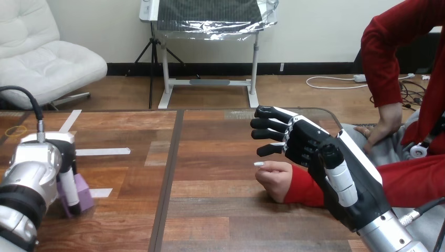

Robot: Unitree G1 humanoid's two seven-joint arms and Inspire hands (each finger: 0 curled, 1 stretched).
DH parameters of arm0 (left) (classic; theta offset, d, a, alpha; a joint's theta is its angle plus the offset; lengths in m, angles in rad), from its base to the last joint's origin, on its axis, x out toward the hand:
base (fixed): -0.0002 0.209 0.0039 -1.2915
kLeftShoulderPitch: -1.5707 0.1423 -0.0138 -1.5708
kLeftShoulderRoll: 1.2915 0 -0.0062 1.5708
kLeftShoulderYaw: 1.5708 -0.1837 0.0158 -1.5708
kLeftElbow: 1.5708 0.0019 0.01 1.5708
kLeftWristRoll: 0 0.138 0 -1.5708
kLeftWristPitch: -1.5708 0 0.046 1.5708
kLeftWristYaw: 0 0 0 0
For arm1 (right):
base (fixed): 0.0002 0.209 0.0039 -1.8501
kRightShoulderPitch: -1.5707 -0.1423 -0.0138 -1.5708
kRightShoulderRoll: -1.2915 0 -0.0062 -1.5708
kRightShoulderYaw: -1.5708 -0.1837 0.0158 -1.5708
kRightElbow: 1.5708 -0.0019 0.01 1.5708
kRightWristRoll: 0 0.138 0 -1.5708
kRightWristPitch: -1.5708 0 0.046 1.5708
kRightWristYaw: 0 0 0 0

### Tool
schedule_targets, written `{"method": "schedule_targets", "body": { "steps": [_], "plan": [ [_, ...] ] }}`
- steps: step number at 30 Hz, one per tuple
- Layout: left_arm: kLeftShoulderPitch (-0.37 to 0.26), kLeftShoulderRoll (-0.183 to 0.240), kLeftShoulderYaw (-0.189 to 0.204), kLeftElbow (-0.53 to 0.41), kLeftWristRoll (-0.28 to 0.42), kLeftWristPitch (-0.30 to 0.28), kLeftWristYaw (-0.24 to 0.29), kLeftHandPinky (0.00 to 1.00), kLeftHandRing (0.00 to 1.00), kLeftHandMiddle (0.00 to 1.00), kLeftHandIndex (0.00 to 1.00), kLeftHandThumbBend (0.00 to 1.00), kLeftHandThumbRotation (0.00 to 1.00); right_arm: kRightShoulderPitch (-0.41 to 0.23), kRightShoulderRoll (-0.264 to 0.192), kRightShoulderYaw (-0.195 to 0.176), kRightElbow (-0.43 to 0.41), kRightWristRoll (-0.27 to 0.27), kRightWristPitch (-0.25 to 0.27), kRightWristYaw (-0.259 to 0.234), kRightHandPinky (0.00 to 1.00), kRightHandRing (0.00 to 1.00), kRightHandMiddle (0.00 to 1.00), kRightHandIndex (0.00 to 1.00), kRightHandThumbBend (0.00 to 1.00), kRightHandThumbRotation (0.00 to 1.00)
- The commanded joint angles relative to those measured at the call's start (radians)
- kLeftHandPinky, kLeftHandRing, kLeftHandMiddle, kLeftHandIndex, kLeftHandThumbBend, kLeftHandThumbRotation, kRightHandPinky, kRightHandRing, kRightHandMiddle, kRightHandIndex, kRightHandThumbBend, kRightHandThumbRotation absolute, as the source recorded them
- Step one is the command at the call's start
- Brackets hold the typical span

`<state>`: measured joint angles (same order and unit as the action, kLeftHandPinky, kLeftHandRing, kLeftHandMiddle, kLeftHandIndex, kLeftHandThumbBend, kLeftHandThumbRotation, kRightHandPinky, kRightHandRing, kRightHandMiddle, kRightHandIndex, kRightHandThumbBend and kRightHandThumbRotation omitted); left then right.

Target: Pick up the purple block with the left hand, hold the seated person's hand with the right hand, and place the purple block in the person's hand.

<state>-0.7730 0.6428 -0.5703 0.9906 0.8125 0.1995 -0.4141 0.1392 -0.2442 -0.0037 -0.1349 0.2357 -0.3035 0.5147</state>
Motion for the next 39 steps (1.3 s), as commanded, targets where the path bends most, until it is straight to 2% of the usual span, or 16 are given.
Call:
{"method": "schedule_targets", "body": {
  "steps": [1,9,22,27,28,32,39],
  "plan": [
    [0.003,0.029,0.049,-0.094,-0.032,-0.012,0.033,0.33,0.39,0.49,0.5,0.79,0.0,-0.045,-0.009,-0.012,-0.03,0.007,-0.006,-0.005,0.7,0.81,0.82,0.83,0.92,1.0],
    [0.072,0.052,0.121,-0.234,-0.095,-0.017,0.064,0.45,0.46,0.52,0.47,0.79,0.0,-0.048,-0.007,-0.011,-0.02,-0.002,-0.01,-0.007,0.7,0.8,0.82,0.84,0.93,1.0],
    [0.185,0.055,0.233,-0.516,-0.15,0.072,0.043,0.49,0.49,0.53,0.49,0.79,0.0,-0.051,-0.001,-0.013,-0.003,-0.03,-0.03,-0.022,0.69,0.8,0.82,0.83,0.91,1.0],
    [0.219,0.052,0.269,-0.603,-0.175,0.084,0.039,0.54,0.59,0.6,0.47,0.79,0.0,-0.053,0.005,-0.015,0.007,-0.057,-0.044,-0.037,0.7,0.79,0.82,0.83,0.91,1.0],
    [0.229,0.048,0.285,-0.618,-0.191,0.072,0.048,0.55,0.6,0.61,0.47,0.79,0.0,-0.053,0.007,-0.015,0.009,-0.063,-0.047,-0.042,0.7,0.79,0.81,0.83,0.91,1.0],
    [0.254,0.037,0.321,-0.658,-0.227,0.051,0.073,0.5,0.57,0.58,0.46,0.81,0.0,-0.052,0.013,-0.017,0.015,-0.081,-0.055,-0.056,0.7,0.79,0.81,0.82,0.9,1.0],
    [0.297,0.014,0.371,-0.742,-0.271,0.054,0.101,0.37,0.45,0.49,0.45,0.82,0.0,-0.052,0.025,-0.021,0.026,-0.13,-0.072,-0.102,0.71,0.78,0.8,0.81,0.89,1.0]
  ]
}}
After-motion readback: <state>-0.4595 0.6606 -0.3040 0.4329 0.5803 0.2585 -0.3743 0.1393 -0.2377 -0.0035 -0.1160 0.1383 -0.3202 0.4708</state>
